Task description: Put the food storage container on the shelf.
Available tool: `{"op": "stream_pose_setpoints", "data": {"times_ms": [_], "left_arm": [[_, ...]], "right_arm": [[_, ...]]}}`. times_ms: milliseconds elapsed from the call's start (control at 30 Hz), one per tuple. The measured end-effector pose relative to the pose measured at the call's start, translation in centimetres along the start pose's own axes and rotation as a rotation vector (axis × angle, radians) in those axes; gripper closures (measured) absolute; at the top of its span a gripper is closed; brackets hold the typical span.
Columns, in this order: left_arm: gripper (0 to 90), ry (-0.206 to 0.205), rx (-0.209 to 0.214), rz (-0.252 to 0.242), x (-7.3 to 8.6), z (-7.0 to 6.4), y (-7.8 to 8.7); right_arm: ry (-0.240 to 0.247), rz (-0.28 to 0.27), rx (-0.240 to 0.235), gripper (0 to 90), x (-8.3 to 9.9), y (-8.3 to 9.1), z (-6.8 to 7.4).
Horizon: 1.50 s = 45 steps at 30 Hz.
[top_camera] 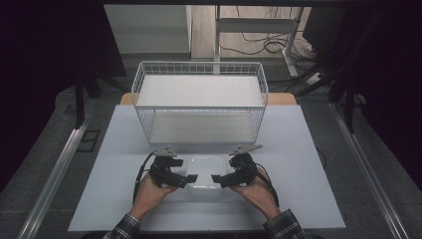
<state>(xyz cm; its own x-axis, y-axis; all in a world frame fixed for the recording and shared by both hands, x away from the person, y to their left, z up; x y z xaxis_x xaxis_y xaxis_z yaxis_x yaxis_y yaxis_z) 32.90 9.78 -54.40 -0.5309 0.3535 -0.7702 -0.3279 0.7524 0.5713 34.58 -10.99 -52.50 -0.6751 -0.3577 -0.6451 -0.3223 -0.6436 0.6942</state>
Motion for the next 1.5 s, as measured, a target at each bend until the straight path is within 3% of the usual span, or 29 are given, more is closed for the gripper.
{"op": "stream_pose_setpoints", "data": {"times_ms": [67, 133, 200, 267, 300, 333, 367, 433, 533, 567, 633, 733, 767, 800, 867, 1133, 1500], "left_arm": [[13.6, 0.017, 0.072, 0.012, 0.2, -0.4, -0.1], [15.6, 0.027, 0.090, 0.026, 0.5, -0.9, -0.2], [19.8, 0.024, 0.079, 0.038, 0.6, -1.3, 0.4], [25.8, 0.023, 0.066, 0.034, 0.8, -1.6, 1.0], [29.6, 0.023, 0.066, 0.034, 0.8, -1.6, 1.0], [33.3, 0.026, 0.054, 0.031, 0.9, -1.8, 1.5], [38.6, 0.026, 0.038, 0.010, 0.9, -2.0, 1.9], [53.3, 0.018, 0.013, 0.001, 0.9, -2.2, 2.5], [57.7, 0.022, 0.005, 0.000, 0.9, -2.4, 2.6], [59.1, 0.032, -0.006, -0.005, 0.9, -2.5, 2.8], [63.7, 0.035, -0.010, -0.016, 0.9, -2.6, 2.8], [79.5, 0.035, -0.029, -0.036, 0.8, -2.7, 3.0], [80.3, 0.023, -0.051, -0.041, 0.8, -2.8, 2.7], [80.3, 0.031, -0.055, -0.045, 0.7, -2.7, 2.7], [80.4, 0.034, -0.058, -0.046, 0.6, -2.7, 2.7], [80.6, 0.062, -0.053, -0.086, -0.1, -2.6, 3.1], [80.6, 0.047, -0.079, -0.107, -2.0, -2.0, 4.9]], "right_arm": [[-0.015, 0.011, -0.032, 13.1, 0.2, 0.1, 0.1], [-0.043, 0.029, -0.068, 16.4, 0.5, 0.3, 0.4], [-0.067, 0.036, -0.072, 20.8, 0.9, 0.6, 0.6], [-0.076, 0.030, -0.076, 30.8, 1.3, 1.2, 0.7], [-0.076, 0.030, -0.076, 30.8, 1.3, 1.2, 0.7], [-0.092, 0.020, -0.084, 39.5, 1.7, 1.8, 0.9], [-0.096, 0.014, -0.080, 41.7, 1.8, 2.0, 1.0], [-0.107, -0.014, -0.050, 55.2, 1.8, 2.7, 0.9], [-0.129, -0.022, -0.055, 60.1, 1.8, 3.1, 0.8], [-0.159, -0.036, -0.058, 62.9, 1.9, 3.2, 0.8], [-0.162, -0.042, -0.053, 64.3, 1.9, 3.3, 0.8], [-0.152, -0.097, -0.005, 76.6, 1.5, 4.0, 0.5], [-0.141, -0.101, 0.009, 76.4, 1.5, 4.0, 0.4], [-0.117, -0.106, 0.037, 76.5, 1.6, 4.0, 0.4], [-0.115, -0.112, 0.054, 76.5, 1.5, 3.9, 0.4], [-0.114, -0.154, 0.047, 76.6, 1.1, 4.4, 0.5], [-0.064, -0.217, 0.026, 77.3, -1.3, 5.3, 1.4]]}}
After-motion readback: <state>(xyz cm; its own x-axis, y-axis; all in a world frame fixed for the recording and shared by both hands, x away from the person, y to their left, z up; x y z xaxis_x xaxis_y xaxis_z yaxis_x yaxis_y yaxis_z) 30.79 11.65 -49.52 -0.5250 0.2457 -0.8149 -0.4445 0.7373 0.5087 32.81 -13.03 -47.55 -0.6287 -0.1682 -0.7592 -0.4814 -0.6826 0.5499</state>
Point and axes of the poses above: each handheld gripper's, and its own axes: y roughly backward along the jaws, x roughly out of its underside, z roughly to its left, the point moved 5 cm from there along -y, roughly forward along the jaws, and after that the axes turned 7 degrees about -y, right-handed, at the moved point
